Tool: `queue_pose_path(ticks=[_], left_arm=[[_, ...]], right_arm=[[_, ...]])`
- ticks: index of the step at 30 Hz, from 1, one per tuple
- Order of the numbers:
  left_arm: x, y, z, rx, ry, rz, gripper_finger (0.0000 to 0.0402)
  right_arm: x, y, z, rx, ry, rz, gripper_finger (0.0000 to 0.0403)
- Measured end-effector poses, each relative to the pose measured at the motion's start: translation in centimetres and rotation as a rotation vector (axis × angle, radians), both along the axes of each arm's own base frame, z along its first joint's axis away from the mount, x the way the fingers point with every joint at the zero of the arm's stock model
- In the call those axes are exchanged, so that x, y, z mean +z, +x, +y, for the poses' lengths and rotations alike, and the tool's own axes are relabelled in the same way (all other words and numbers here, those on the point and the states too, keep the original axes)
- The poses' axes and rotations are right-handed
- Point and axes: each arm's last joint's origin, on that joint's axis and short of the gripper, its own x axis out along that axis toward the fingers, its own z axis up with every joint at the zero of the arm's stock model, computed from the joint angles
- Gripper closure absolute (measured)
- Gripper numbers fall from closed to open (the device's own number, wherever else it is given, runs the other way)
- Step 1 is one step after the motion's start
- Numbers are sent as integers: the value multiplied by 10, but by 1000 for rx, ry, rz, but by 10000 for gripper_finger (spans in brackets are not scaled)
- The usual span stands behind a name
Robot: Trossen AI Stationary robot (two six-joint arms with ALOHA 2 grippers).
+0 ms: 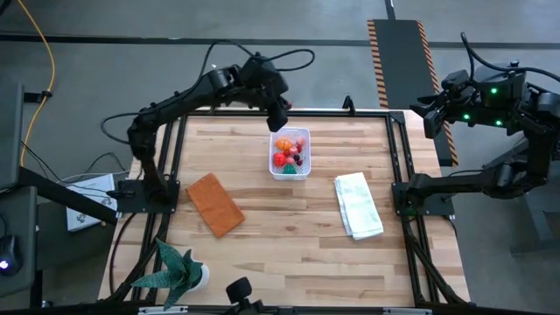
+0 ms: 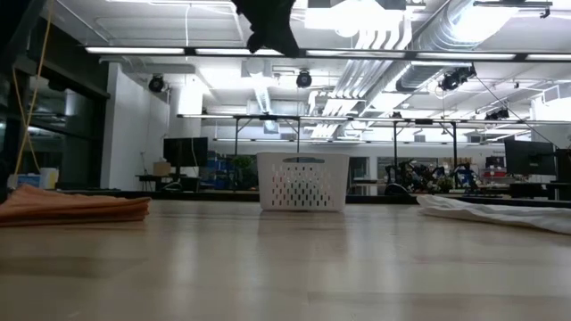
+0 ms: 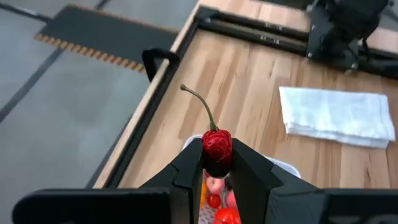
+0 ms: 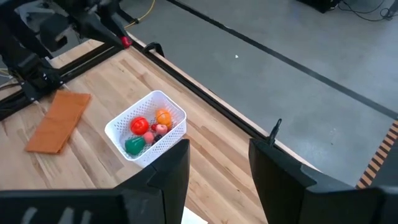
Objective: Pick and placing Produce into tupperware
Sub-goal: Put the red cherry into the white bin
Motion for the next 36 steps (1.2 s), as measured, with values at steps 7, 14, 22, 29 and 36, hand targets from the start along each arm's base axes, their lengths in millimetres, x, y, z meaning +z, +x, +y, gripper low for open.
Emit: queue_pose_path(ticks=[7, 14, 22, 29, 36], left_arm=[[-9, 8, 14, -17, -83, 62, 339], [-25, 10, 26, -13, -151, 100, 339], [-57, 17, 36, -11, -251, 204, 339], [-79, 29, 42, -43, -289, 233, 339], [-96, 37, 44, -74, -324, 262, 339]], right_arm=[[0, -1, 0, 1, -3, 0, 245], [0, -4, 2, 8, -14, -1, 245], [0, -4, 2, 12, -19, 2, 245], [0, -4, 2, 11, -18, 2, 245], [0, -4, 2, 10, -17, 1, 245]])
